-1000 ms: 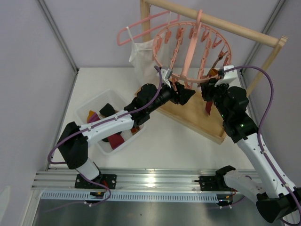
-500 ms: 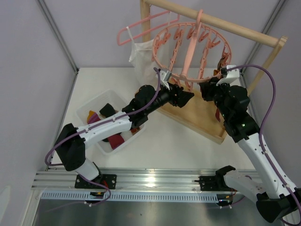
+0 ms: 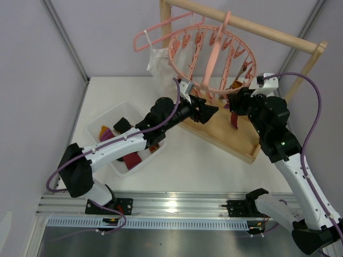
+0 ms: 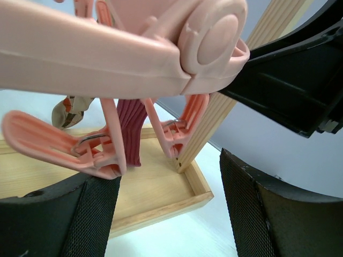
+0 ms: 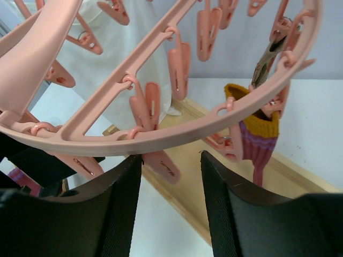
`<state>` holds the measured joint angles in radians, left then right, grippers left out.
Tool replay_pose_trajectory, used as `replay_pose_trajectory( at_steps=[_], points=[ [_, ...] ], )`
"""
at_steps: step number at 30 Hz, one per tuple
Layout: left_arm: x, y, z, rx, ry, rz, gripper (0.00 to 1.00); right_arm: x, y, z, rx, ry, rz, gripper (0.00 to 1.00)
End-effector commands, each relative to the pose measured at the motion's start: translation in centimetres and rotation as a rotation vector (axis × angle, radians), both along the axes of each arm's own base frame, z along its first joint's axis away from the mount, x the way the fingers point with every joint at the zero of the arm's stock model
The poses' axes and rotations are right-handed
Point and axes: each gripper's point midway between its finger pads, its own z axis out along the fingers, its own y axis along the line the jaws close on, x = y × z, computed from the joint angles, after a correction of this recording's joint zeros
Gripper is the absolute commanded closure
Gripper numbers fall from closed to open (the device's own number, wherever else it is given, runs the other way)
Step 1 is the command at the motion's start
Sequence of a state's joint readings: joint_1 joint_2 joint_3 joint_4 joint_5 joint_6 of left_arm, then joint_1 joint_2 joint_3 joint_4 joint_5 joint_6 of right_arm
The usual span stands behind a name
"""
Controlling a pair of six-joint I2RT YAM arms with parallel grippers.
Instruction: Clip the socks to the hanger
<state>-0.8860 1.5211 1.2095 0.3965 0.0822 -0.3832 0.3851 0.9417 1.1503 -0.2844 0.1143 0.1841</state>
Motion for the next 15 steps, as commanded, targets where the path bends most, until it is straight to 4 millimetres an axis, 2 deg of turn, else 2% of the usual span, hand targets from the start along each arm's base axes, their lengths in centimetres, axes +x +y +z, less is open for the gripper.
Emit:
replay_pose_trajectory(
  at_steps=[1, 5, 15],
  points=[
    [-0.5, 0.5, 3.9, -0.054, -0.072, 0.002, 0.25, -0.8, -1.1, 3.5, 0.020, -0.082, -0.037, 0.47],
    [-0.5, 0.4, 4.4, -0.055, -0.082, -0.002, 0.25, -0.9, -1.2, 3.3, -0.004, -0.077, -0.030, 0.42],
    [-0.7, 0.1, 5.0, -0.055, -0.094, -0.011, 0.25, -0.7, -2.0, 2.8, -0.038, -0.068, -0.072, 0.43]
  ],
)
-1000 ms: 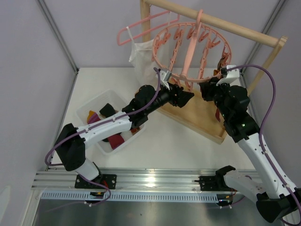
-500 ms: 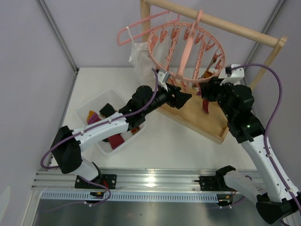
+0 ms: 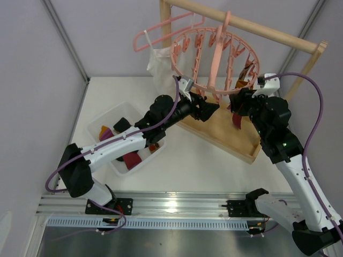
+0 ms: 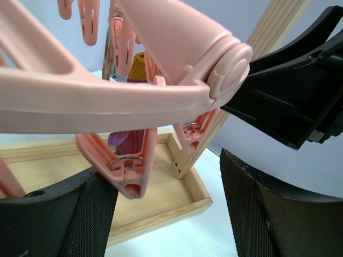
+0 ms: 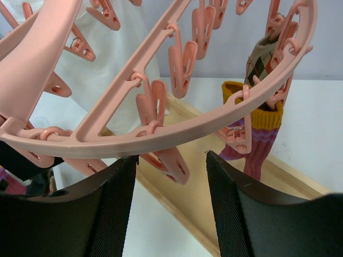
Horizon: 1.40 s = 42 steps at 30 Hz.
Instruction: Clip the socks to the hanger
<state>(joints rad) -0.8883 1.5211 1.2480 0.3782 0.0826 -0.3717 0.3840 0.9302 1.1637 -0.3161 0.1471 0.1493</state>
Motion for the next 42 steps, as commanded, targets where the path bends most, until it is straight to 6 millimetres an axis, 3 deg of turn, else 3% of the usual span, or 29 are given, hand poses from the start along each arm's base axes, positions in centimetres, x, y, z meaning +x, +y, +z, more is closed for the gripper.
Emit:
replay_pose_trajectory(
  at_steps=[1, 18, 29, 42],
  points=[
    [-0.6, 0.2, 3.6, -0.045, -0.073, -0.008, 0.25, -0.4, -1.1, 2.6, -0.001, -0.065, -0.042, 0.43],
    [-1.3, -0.6, 4.0, -0.038, -0.085, -0.021, 0.24, -2.1, -0.7, 3.0, -0.066, -0.090, 0.002, 0.38],
    [-1.5, -0.6, 4.3, -0.035, -0.090, -0.016, 0.22, -1.6, -0.1, 1.9, -0.124, -0.075, -0.034, 0.28],
    [-1.6, -0.7, 4.3, -0.032, -0.092, -0.021, 0.22, -0.2, -0.2, 0.9, -0.129, -0.087, -0.129, 0.31]
  ],
)
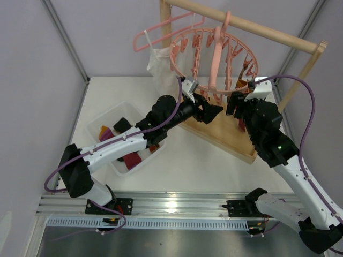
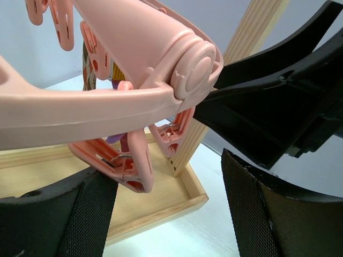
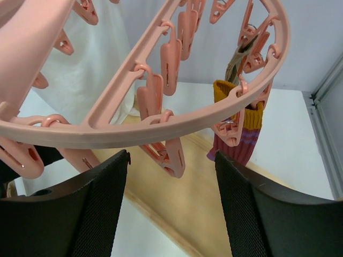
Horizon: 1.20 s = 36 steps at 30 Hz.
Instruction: Clip the socks to the hanger
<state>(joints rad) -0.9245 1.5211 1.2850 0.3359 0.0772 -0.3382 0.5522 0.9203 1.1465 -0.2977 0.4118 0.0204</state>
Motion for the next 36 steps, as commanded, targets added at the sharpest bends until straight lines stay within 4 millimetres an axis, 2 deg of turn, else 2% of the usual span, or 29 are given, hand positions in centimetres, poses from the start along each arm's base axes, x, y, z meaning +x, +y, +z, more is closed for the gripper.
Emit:
replay_pose_trajectory(
  at_steps=[1, 9, 22, 30, 36],
  points=[
    [-0.4, 0.2, 3.6, -0.056, -0.068, 0.003, 0.23, 0.7, -0.2, 0.9, 0.009, -0.046, -0.040, 0.32],
    [-0.6, -0.3, 3.6, -0.055, -0.065, -0.006, 0.22, 1.1, 0.2, -0.3, -0.009, -0.051, -0.036, 0.32],
    [-1.0, -0.8, 3.4, -0.050, -0.061, -0.019, 0.23, 1.8, -0.2, 0.4, 0.011, -0.114, -0.094, 0.32],
    [-1.2, -1.1, 3.4, -0.051, -0.061, -0.026, 0.22, 2.2, 0.0, -0.3, 0.012, -0.111, -0.102, 0.32],
    [-1.2, -1.2, 3.4, -0.051, -0.061, -0.026, 0.22, 2.5, -0.1, 0.6, 0.042, -0.139, -0.118, 0.35]
  ],
)
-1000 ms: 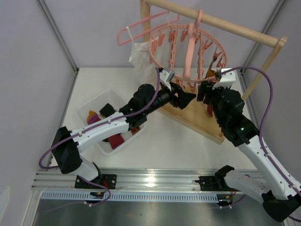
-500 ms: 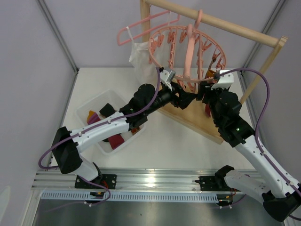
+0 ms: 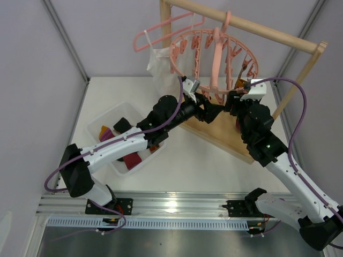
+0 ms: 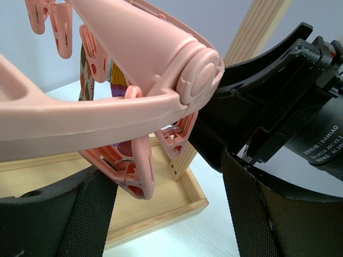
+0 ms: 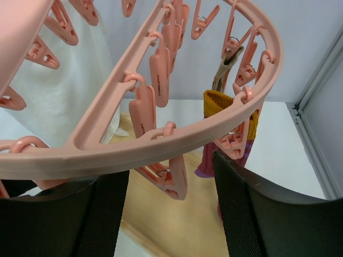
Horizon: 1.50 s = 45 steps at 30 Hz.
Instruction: Clip the socks to the hanger
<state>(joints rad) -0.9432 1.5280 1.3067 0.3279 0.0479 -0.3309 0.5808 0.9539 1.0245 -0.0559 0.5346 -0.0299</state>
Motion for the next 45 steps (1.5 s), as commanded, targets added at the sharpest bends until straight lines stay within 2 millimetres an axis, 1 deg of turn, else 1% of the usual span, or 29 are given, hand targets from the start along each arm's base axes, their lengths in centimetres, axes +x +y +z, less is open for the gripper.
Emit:
replay_pose_trajectory(
  at_steps=[1, 2, 4, 5, 6, 8, 11, 12, 14, 16, 17, 18, 19, 23, 26, 27, 30, 31, 32, 35, 36, 39, 40, 43, 45],
  points=[
    [-1.1, -0.8, 2.7, -0.043, -0.051, -0.039, 0.22, 0.4, -0.1, 1.8, 0.050, -0.065, -0.027, 0.35],
    [-1.1, -0.7, 2.7, -0.041, -0.051, -0.039, 0.22, 0.4, -0.1, 1.7, 0.054, -0.064, -0.032, 0.36],
    [-1.1, -0.7, 2.8, -0.043, -0.050, -0.038, 0.22, 0.4, -0.2, 1.8, 0.057, -0.067, -0.038, 0.40],
    [-1.1, -0.7, 2.6, -0.040, -0.048, -0.038, 0.22, 0.4, -0.3, 1.8, 0.057, -0.067, -0.041, 0.42],
    [-1.1, -0.8, 2.6, -0.040, -0.048, -0.039, 0.23, 0.4, -0.3, 1.8, 0.057, -0.065, -0.046, 0.46],
    [-1.1, -0.8, 2.7, -0.045, -0.050, -0.038, 0.22, 0.4, -0.4, 1.8, 0.055, -0.063, -0.049, 0.50],
    [-1.1, -0.8, 2.6, -0.039, -0.051, -0.040, 0.23, 0.4, -0.5, 1.9, 0.058, -0.060, -0.055, 0.59],
    [-1.1, -0.8, 2.5, -0.035, -0.052, -0.038, 0.22, 0.3, -0.5, 1.8, 0.058, -0.057, -0.053, 0.64],
    [-1.0, -0.7, 2.5, -0.030, -0.056, -0.030, 0.22, 0.2, -0.5, 2.1, 0.066, -0.060, -0.051, 0.67],
    [-0.9, -0.6, 2.3, -0.026, -0.058, -0.025, 0.22, 0.2, -0.4, 2.3, 0.069, -0.061, -0.042, 0.74],
    [-0.9, -0.6, 2.2, -0.024, -0.057, -0.023, 0.22, 0.1, -0.4, 2.1, 0.057, -0.044, -0.039, 0.76],
    [-0.9, -0.6, 2.2, -0.024, -0.058, -0.023, 0.22, 0.1, -0.4, 1.9, 0.051, -0.035, -0.038, 0.81],
    [-0.8, -0.4, 2.1, -0.023, -0.059, -0.018, 0.22, 0.0, -0.4, 1.9, 0.049, -0.032, -0.036, 0.83],
    [-0.5, -0.1, 1.8, -0.012, -0.053, 0.003, 0.22, -0.3, -0.2, 2.1, 0.067, -0.016, -0.016, 0.86],
    [0.0, 0.3, 1.6, -0.007, -0.049, 0.026, 0.22, -0.5, -0.1, 2.0, 0.074, -0.001, -0.007, 0.95],
    [0.1, 0.3, 1.5, -0.008, -0.042, 0.027, 0.22, -0.6, 0.1, 2.4, 0.085, -0.003, 0.006, 1.00],
    [0.4, 0.7, 1.5, -0.009, -0.033, 0.038, 0.22, -0.7, 0.1, 2.4, 0.120, 0.016, 0.027, 1.00],
    [0.5, 0.8, 1.3, -0.006, -0.025, 0.041, 0.22, -0.5, -0.2, 2.7, 0.135, 0.015, 0.023, 1.00],
    [0.7, 0.9, 0.9, -0.002, -0.015, 0.041, 0.22, -0.5, -0.1, 2.5, 0.160, 0.029, 0.028, 1.00],
    [0.4, 0.9, 0.2, 0.002, -0.005, 0.028, 0.22, -0.4, 0.0, 2.5, 0.194, 0.049, 0.048, 1.00],
    [0.2, 0.8, 0.2, -0.004, 0.005, 0.021, 0.22, -0.3, 0.2, 2.4, 0.209, 0.056, 0.055, 1.00],
    [-0.4, 0.6, -1.0, -0.010, 0.052, -0.008, 0.22, -0.2, 0.5, 2.2, 0.233, 0.065, 0.060, 1.00],
    [-0.6, 0.5, -1.8, -0.005, 0.073, -0.012, 0.22, -0.2, 0.5, 2.3, 0.239, 0.065, 0.061, 1.00],
    [-1.7, -0.2, -2.6, -0.022, 0.106, -0.045, 0.17, -0.3, 0.6, 2.2, 0.257, 0.070, 0.064, 1.00],
    [-1.8, -0.8, -3.0, -0.022, 0.105, -0.045, 0.15, -0.4, 0.6, 2.2, 0.266, 0.072, 0.063, 1.00]
  ],
)
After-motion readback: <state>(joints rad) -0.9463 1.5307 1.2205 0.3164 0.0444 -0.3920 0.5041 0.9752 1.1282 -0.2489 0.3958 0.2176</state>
